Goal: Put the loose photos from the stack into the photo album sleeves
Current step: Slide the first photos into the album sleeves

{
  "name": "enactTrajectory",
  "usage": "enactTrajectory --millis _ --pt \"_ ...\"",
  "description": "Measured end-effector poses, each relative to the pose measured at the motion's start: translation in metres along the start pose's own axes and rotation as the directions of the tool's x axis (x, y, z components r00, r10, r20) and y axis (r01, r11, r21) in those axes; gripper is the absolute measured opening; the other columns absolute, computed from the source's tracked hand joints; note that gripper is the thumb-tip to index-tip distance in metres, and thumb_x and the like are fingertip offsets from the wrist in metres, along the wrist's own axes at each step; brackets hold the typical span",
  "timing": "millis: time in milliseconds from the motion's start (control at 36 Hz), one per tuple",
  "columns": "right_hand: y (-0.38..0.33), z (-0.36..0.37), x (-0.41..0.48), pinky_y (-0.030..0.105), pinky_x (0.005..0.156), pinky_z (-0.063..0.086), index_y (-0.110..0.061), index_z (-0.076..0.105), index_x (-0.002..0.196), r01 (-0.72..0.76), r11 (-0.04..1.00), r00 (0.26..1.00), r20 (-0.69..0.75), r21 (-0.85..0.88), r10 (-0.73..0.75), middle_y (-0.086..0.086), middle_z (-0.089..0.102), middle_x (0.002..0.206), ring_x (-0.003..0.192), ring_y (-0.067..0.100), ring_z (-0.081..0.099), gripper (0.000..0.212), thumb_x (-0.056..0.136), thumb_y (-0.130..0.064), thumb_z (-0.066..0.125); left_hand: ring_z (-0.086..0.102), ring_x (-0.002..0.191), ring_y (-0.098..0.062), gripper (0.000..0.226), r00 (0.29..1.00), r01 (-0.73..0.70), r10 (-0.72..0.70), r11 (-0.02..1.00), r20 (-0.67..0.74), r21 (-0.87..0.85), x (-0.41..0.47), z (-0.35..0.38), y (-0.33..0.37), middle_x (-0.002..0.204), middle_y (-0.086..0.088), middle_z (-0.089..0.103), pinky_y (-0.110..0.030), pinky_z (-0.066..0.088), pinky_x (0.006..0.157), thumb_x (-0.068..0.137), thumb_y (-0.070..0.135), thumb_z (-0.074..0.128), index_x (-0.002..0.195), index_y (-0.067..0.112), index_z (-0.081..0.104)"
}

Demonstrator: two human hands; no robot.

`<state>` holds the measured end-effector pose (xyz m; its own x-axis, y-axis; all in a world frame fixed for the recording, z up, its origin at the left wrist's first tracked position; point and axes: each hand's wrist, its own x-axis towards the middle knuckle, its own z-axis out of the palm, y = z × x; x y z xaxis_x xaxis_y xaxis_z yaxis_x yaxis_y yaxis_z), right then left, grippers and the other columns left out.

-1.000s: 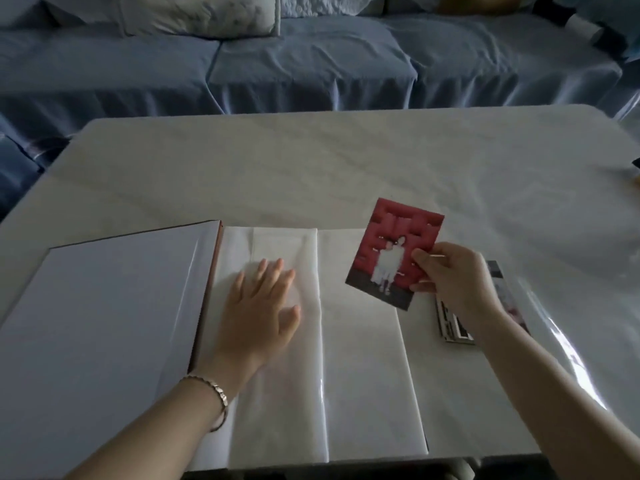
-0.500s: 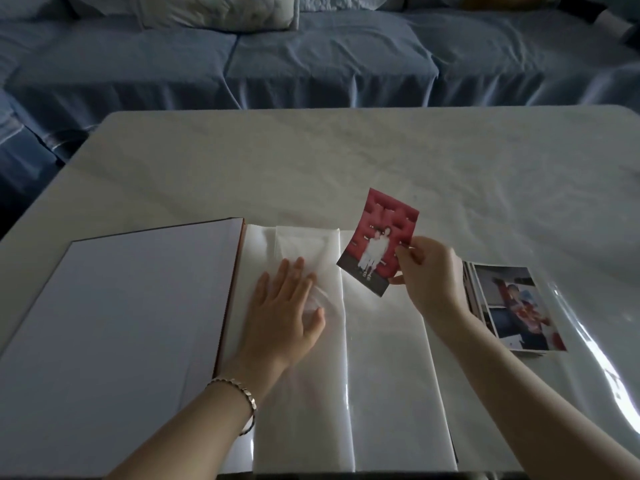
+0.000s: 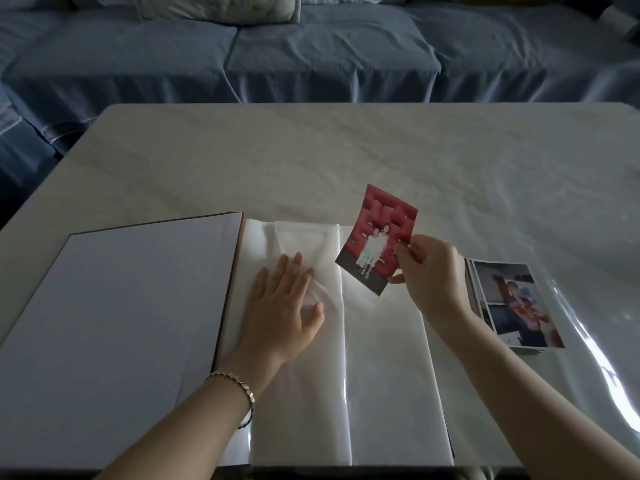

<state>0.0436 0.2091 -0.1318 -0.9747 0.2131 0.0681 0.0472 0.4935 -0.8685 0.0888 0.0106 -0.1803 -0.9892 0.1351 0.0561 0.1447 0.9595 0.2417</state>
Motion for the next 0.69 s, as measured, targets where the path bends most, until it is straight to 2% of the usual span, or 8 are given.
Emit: enactTrajectory --millis 56,194,250,333,417,472,583,694 --pt "0.0 0.001 -0.003 0.025 0.043 0.045 -0.01 0.054 0.059 0.042 0.998 0.999 0.014 -0.049 -0.041 0.01 0.065 0.062 0.051 0.017 0.066 0.032 0.09 -0.004 0.051 0.003 0.145 -0.016 0.065 1.0 -0.002 0.002 1.0 0.007 0.012 0.0 0.0 0.0 0.157 0.002 0.009 -0.035 -0.003 0.116 0.085 0.048 0.027 0.143 0.022 0.036" --pt "-0.005 0.005 -0.011 0.037 0.049 0.043 0.0 0.05 0.06 0.154 0.971 0.984 0.116 -0.181 -0.134 0.015 0.058 0.057 0.061 0.035 0.062 0.03 0.089 -0.005 0.05 -0.005 0.145 -0.016 0.062 1.0 0.001 -0.002 0.999 0.02 0.049 0.0 0.0 -0.001 0.157 0.002 -0.001 -0.034 -0.009 0.116 0.09 0.049 0.025 0.148 0.025 0.023" --pt "-0.008 0.008 -0.016 0.035 0.046 0.037 -0.005 0.046 0.055 0.199 0.956 0.972 0.165 -0.214 -0.165 0.012 0.054 0.053 0.052 0.031 0.054 0.034 0.089 -0.005 0.049 -0.009 0.145 -0.016 0.06 0.999 -0.005 0.003 0.998 0.034 0.063 0.0 0.001 -0.003 0.157 0.002 -0.005 -0.034 -0.01 0.116 0.094 0.048 0.031 0.149 0.028 0.018" --pt "-0.011 0.011 -0.022 0.028 0.045 0.022 -0.022 0.031 0.049 0.242 0.939 0.96 0.2 -0.244 -0.195 -0.003 0.037 0.045 0.046 0.019 0.032 0.046 0.089 -0.007 0.048 -0.012 0.144 -0.016 0.06 0.999 -0.01 0.007 0.997 0.042 0.071 -0.001 0.001 -0.003 0.158 0.002 -0.007 -0.035 -0.01 0.116 0.094 0.049 0.032 0.149 0.03 0.015" --pt "-0.013 0.01 -0.021 0.027 0.044 0.018 -0.023 0.027 0.049 0.245 0.934 0.964 0.172 -0.259 -0.205 -0.006 0.031 0.044 0.044 0.013 0.025 0.048 0.088 -0.005 0.048 -0.011 0.144 -0.016 0.06 0.999 -0.01 0.007 0.997 0.031 0.077 0.0 0.002 -0.003 0.158 0.002 -0.006 -0.034 -0.01 0.116 0.094 0.049 0.031 0.149 0.029 0.016" --pt "-0.015 0.009 -0.02 0.03 0.044 0.022 -0.021 0.029 0.049 0.236 0.935 0.967 0.16 -0.264 -0.199 -0.003 0.034 0.044 0.043 0.015 0.027 0.046 0.088 -0.006 0.049 -0.009 0.145 -0.015 0.06 1.0 -0.014 0.013 0.997 0.025 0.073 0.0 0.002 -0.003 0.158 0.002 -0.004 -0.035 -0.01 0.115 0.094 0.048 0.031 0.149 0.027 0.018" --pt "-0.015 0.009 -0.015 0.036 0.052 0.047 -0.007 0.051 0.057 0.138 0.958 0.963 0.261 -0.252 -0.07 0.012 0.061 0.058 0.057 0.031 0.061 0.034 0.09 -0.006 0.047 -0.007 0.145 -0.015 0.063 1.0 -0.016 0.015 0.999 0.019 0.04 0.0 0.003 -0.004 0.158 0.002 -0.002 -0.035 -0.009 0.115 0.093 0.048 0.036 0.149 0.025 0.019" --pt "-0.003 0.018 0.001 0.018 0.041 0.047 0.001 0.061 0.075 -0.143 0.969 0.93 0.308 -0.202 0.201 0.015 0.064 0.072 0.05 0.019 0.06 0.023 0.092 -0.002 0.047 0.001 0.145 -0.017 0.078 0.999 0.043 -0.043 0.999 -0.011 0.018 -0.002 -0.002 0.0 0.158 -0.005 0.007 -0.036 -0.01 0.114 0.083 0.057 0.017 0.148 0.015 0.021"
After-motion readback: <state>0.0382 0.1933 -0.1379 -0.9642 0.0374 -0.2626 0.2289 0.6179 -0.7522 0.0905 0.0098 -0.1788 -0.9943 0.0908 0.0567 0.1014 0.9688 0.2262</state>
